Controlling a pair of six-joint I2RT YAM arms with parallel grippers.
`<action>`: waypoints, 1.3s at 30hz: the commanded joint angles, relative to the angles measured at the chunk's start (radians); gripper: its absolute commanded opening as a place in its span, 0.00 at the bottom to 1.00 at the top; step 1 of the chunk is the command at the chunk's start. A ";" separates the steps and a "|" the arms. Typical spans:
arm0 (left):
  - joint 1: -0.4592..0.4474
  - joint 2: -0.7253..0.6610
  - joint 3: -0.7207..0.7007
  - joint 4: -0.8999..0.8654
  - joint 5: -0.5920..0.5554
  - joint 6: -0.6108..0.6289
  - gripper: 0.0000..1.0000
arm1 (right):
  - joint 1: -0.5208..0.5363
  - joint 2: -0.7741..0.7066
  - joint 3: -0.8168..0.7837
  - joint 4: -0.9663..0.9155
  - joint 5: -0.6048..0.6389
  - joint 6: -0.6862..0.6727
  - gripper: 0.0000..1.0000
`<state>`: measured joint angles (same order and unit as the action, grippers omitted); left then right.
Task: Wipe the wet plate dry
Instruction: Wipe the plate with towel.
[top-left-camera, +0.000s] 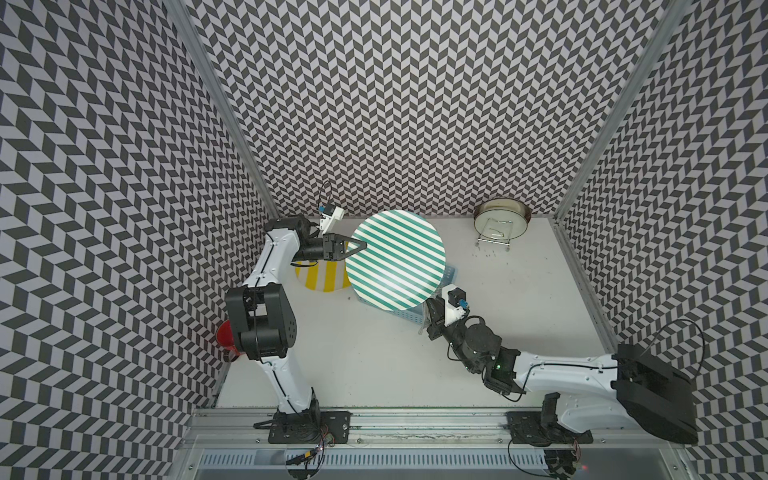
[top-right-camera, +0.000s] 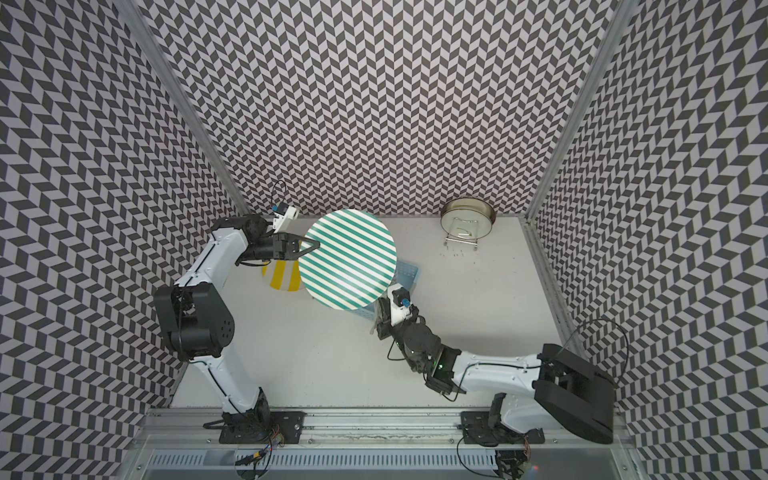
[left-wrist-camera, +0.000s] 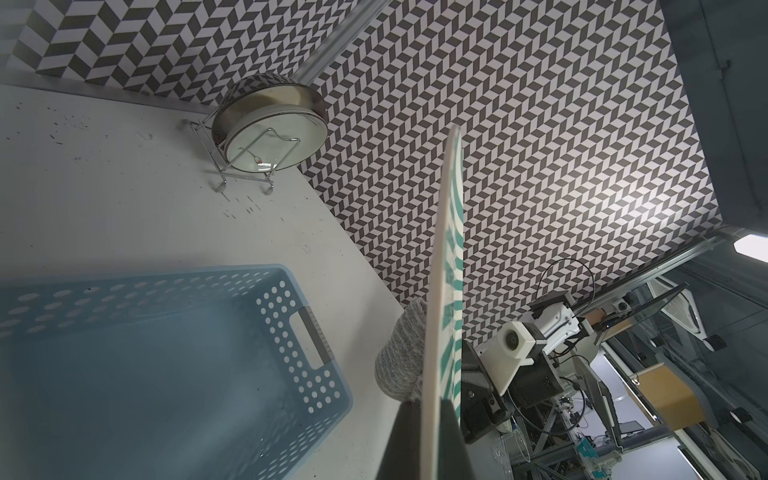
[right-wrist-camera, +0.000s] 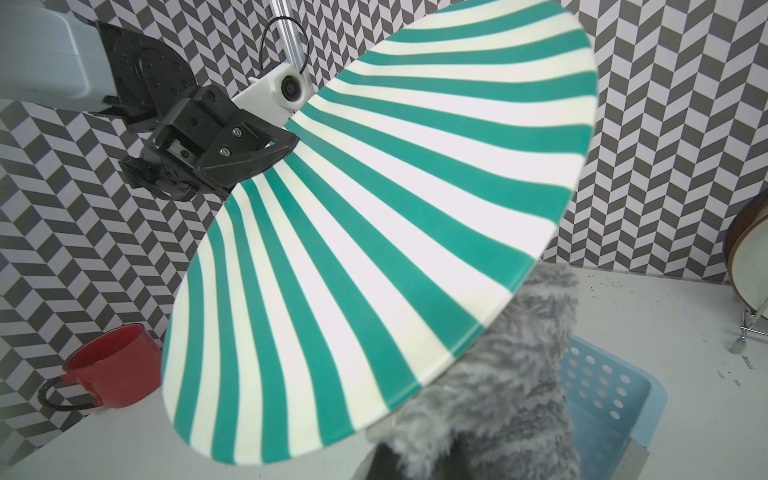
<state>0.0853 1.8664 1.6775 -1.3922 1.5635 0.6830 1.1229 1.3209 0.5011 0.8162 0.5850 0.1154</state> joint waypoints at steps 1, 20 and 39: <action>0.002 -0.009 -0.002 0.037 0.125 0.036 0.00 | 0.007 0.022 0.025 0.109 0.001 -0.031 0.00; 0.004 -0.008 -0.024 0.037 0.125 0.047 0.00 | 0.166 0.312 0.209 0.416 0.137 -0.369 0.00; 0.006 0.003 -0.034 0.038 0.125 0.056 0.00 | 0.218 0.544 0.509 0.372 0.054 -0.477 0.00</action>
<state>0.0921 1.8664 1.6554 -1.4269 1.5780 0.6521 1.3235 1.8603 0.9260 1.0370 0.7048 -0.3412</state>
